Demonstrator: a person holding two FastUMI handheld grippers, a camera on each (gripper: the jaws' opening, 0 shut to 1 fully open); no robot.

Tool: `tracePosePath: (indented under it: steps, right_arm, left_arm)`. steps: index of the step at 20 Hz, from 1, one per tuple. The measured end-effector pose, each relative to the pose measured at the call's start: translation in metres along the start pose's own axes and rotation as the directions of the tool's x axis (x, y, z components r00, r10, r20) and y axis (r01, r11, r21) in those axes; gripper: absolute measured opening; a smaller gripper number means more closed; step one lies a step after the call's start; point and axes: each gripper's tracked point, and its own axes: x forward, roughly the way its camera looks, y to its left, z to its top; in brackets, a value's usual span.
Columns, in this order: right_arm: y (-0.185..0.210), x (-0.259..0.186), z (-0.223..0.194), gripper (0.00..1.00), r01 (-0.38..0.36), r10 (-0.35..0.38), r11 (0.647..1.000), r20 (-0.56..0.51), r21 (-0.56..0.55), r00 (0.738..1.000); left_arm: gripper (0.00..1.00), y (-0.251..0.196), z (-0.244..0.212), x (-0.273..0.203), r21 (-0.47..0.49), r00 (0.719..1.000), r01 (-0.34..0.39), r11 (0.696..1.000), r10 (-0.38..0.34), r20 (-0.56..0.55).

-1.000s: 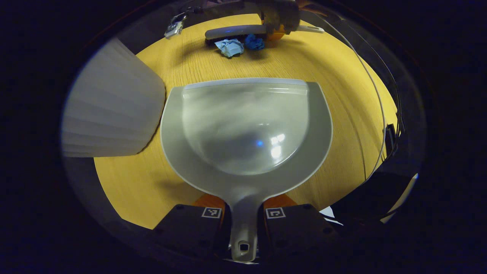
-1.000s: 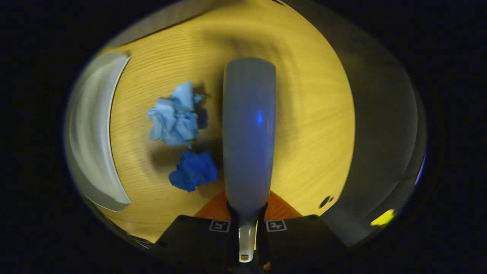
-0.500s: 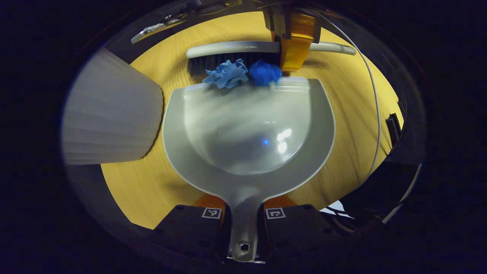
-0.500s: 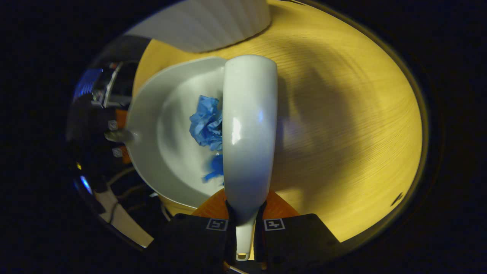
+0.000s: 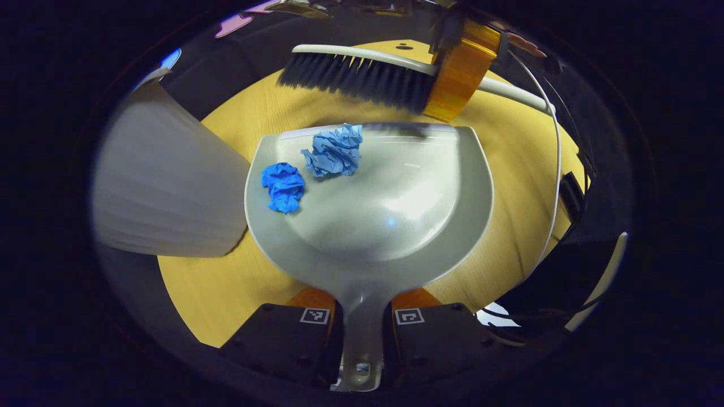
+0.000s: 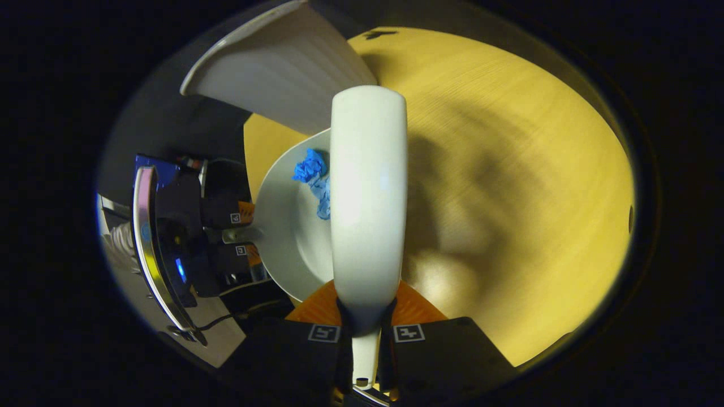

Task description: Pick up the small broom and dustpan from the desktop, sweep the trash into the dustpan with the broom, and then empty the trash into the garbage bin.

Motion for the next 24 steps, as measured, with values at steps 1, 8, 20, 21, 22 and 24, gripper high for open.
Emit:
tracePosePath:
  steps: [1, 8, 20, 21, 22, 24]
  right_arm:
    - [-0.006, -0.020, 0.001, 0.19, -0.003, 0.000, 0.999, 0.090, 0.032, 0.996]
    - [-0.055, -0.107, -0.010, 0.19, 0.031, -0.162, 0.973, 0.580, 0.229, 0.798]
    - [-0.045, -0.072, -0.061, 0.19, 0.005, -0.202, 0.960, 0.676, 0.281, 0.709]
    - [-0.048, -0.069, -0.061, 0.19, 0.012, -0.209, 0.958, 0.671, 0.286, 0.711]
    - [-0.049, -0.066, -0.061, 0.19, 0.016, -0.217, 0.956, 0.667, 0.293, 0.713]
    - [-0.048, -0.062, -0.060, 0.19, 0.013, -0.212, 0.956, 0.663, 0.292, 0.718]
  left_arm:
    - [0.26, -0.001, 0.004, -0.001, 0.005, 0.999, -0.002, 1.000, 0.002, 0.035]
    - [0.25, 0.019, 0.044, -0.035, 0.022, 0.966, -0.059, 0.998, 0.051, 0.253]
    - [0.25, 0.261, 0.074, -0.121, 0.170, 0.781, -0.622, 0.764, 0.590, 0.205]
    - [0.25, 0.273, 0.064, -0.116, 0.215, 0.763, -0.646, 0.733, 0.622, 0.173]
    - [0.25, 0.282, 0.060, -0.116, 0.262, 0.744, -0.665, 0.700, 0.651, 0.148]
    - [0.25, 0.297, 0.053, -0.117, 0.350, 0.717, -0.675, 0.650, 0.689, 0.103]
